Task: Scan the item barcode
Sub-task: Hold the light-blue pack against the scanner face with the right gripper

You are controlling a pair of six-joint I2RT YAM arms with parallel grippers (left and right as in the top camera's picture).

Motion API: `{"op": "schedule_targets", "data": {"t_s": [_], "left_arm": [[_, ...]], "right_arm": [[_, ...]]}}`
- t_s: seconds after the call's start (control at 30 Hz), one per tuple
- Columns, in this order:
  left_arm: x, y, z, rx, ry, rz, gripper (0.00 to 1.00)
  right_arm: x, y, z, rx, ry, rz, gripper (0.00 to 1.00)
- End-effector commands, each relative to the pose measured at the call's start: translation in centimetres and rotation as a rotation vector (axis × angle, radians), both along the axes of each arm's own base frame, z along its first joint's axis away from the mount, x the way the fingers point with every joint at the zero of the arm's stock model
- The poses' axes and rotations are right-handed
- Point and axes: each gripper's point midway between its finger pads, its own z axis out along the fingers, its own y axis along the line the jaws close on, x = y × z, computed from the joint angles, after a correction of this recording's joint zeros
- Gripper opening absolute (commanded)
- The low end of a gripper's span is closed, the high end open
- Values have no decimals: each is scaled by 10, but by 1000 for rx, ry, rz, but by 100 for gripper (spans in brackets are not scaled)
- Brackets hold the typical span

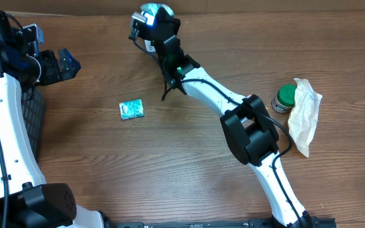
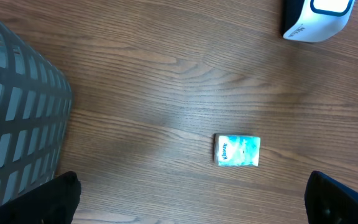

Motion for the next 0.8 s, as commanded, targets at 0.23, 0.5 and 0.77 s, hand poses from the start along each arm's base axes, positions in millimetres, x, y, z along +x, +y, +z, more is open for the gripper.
{"op": "schedule_targets", "data": {"t_s": [0.23, 0.5, 0.77], "left_arm": [[2, -4, 0, 0, -3, -23, 100], [2, -4, 0, 0, -3, -23, 100], [2, -4, 0, 0, -3, -23, 99]], "right_arm": [[12, -7, 19, -39, -72, 26, 4], [9, 2, 20, -33, -75, 55, 4], [8, 3, 20, -29, -74, 55, 4]]}}
